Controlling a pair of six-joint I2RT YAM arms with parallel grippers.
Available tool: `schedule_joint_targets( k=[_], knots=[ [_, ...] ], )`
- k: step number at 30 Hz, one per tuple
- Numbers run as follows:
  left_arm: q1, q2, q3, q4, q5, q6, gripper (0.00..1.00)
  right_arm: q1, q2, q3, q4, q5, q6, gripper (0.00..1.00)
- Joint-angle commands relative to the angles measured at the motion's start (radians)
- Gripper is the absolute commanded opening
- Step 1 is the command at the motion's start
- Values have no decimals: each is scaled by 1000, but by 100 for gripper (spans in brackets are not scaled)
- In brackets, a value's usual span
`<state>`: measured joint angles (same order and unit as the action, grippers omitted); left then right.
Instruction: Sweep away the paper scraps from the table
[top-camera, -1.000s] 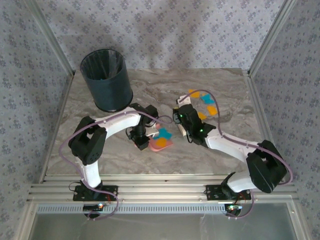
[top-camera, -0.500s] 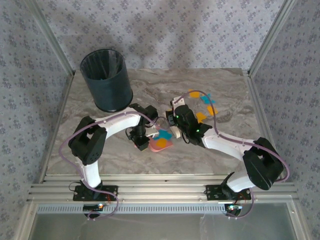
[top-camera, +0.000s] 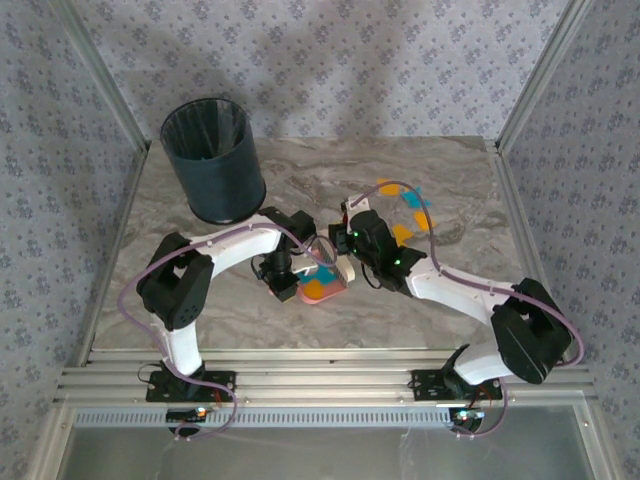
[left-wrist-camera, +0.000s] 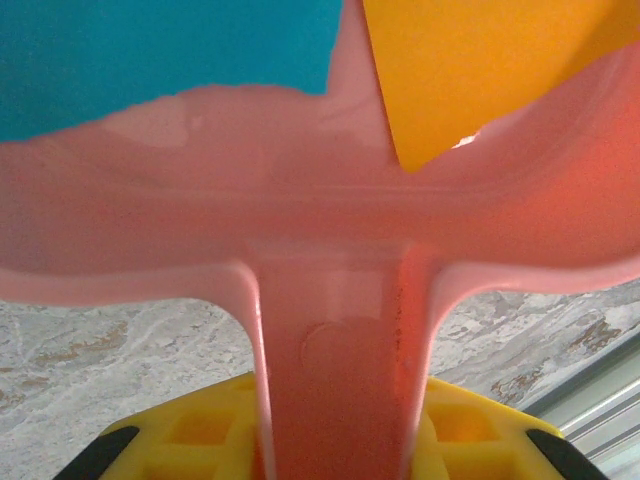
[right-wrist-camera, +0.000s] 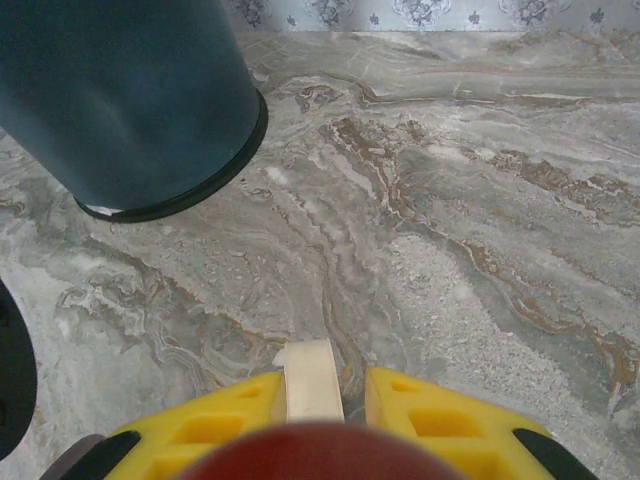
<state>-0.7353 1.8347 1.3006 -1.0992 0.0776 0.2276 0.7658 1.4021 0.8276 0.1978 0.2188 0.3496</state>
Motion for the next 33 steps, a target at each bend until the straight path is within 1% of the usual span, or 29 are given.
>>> schedule_joint_targets(
  k=[1, 5, 8, 13, 16, 19, 24, 29, 33],
  knots=[
    [-9, -10, -12, -31, -5, 15, 0, 20, -48, 36, -10, -38, 40, 0],
    [-9, -11, -12, -31, -4, 15, 0, 20, -68, 34, -23, -13, 32, 0],
    [-8, -11, -12, -32, -7, 15, 0, 28, -84, 23, -12, 35, 23, 0],
    [-7, -9, -12, -33, -9, 16, 0, 66, -81, 7, 11, 188, -12, 0],
    [-8, -11, -13, -32, -9, 16, 0, 84, -64, 13, 1, 253, -30, 0],
    [-8, -11, -14, -32, -10, 15, 0, 98, -40, 23, -12, 289, -46, 0],
    [-8, -12, -15, -33, -10, 16, 0, 104, 5, 51, -43, 272, -54, 0],
    [-8, -12, -15, -32, -10, 16, 0, 104, 36, 77, -69, 197, -51, 0],
    [-9, -11, -15, -30, -11, 17, 0, 96, 31, 85, -70, 123, -27, 0]
  ],
)
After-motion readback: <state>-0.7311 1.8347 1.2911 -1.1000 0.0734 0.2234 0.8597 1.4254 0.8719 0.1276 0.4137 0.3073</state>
